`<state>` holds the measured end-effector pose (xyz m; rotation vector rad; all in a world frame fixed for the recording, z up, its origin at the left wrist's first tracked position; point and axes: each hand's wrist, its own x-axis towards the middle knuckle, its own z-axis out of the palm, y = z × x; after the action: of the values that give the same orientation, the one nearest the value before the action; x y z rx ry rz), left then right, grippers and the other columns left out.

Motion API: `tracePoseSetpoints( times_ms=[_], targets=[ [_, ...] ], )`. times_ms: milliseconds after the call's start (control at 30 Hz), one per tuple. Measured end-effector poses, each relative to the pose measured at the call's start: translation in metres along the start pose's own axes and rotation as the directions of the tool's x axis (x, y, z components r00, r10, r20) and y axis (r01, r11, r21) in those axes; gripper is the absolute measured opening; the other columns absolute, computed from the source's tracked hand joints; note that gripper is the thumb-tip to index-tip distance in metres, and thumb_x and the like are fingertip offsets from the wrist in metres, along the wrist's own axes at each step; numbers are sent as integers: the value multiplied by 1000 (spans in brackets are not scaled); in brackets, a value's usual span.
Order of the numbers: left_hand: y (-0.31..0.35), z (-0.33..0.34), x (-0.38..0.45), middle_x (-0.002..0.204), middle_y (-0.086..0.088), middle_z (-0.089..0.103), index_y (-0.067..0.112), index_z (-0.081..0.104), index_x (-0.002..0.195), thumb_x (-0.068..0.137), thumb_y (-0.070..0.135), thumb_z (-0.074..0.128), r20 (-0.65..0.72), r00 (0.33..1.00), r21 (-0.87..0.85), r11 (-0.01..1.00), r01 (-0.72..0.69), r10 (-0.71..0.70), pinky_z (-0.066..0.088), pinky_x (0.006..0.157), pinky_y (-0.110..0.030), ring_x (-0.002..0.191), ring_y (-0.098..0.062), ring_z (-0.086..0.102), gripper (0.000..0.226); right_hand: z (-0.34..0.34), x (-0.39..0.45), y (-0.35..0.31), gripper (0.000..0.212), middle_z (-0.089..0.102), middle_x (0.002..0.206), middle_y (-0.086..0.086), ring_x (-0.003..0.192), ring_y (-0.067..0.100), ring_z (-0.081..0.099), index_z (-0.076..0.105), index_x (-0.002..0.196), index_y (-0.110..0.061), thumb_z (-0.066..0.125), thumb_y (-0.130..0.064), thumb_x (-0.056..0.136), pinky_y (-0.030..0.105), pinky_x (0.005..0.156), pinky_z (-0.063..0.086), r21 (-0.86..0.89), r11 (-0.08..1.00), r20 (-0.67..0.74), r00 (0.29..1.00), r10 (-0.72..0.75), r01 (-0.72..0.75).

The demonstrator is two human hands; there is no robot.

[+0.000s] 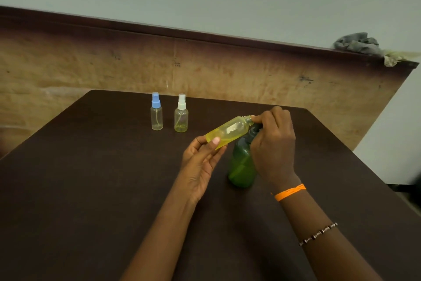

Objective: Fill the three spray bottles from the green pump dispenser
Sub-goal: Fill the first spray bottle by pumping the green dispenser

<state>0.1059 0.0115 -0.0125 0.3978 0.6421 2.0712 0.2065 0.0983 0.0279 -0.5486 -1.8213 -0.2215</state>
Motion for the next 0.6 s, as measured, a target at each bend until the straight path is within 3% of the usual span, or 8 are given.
tracePoseSetpoints(
  times_ms=[200,367,600],
  targets=[
    [1,1,0,95,-8,68,6,56,89,68,8,62,20,1000,8,1000,-14,14,55,70,-20,85,-14,70,22,-9,8,-3,28,54,76,17,73,29,48,61,75,3,33,0,75,35,64,41,17,1000,45,999,-12,12],
    [2,-1,2,97,-9,68,6,57,92,67,9,64,4,1000,11,1000,-13,13,55,71,-20,88,-13,69,26,7,-11,4,23,49,72,18,66,30,41,59,75,4,42,3,91,45,56,42,-18,1000,-45,999,-19,18],
    [3,1,-2,99,-11,67,5,55,93,68,8,64,31,999,25,1000,-12,11,55,72,-20,88,-15,69,26,-6,12,3,22,52,74,18,68,32,47,57,72,1,35,2,74,43,55,46,-29,994,71,992,-107,110]
  ],
)
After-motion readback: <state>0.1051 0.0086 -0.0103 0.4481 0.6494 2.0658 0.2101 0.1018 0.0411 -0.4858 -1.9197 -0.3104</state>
